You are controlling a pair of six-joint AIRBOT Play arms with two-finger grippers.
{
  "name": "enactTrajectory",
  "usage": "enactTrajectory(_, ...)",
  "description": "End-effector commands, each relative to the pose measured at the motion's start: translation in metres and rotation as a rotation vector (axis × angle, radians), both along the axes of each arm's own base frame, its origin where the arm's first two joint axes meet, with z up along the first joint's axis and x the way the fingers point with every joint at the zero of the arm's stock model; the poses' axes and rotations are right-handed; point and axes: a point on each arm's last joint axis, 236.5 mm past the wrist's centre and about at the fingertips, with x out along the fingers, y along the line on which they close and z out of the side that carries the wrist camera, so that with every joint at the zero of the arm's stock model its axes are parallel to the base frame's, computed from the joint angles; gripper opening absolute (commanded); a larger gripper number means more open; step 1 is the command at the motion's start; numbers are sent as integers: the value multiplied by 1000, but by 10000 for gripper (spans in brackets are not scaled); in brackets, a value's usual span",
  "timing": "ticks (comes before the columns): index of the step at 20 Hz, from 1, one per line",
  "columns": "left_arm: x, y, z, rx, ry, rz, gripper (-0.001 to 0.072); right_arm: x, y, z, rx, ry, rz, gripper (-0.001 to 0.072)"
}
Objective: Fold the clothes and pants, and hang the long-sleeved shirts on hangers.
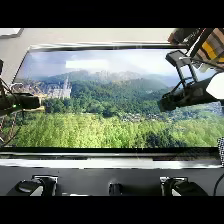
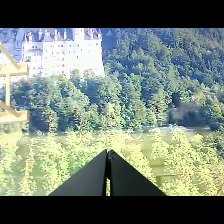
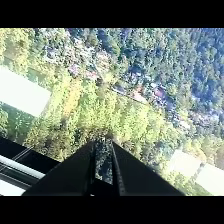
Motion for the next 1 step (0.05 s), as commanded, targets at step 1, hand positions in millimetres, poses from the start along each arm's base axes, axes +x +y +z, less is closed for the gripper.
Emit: enactTrajectory(1, 0, 0, 0, 1, -1, 1, 33, -1, 0, 0, 1, 1, 0, 152)
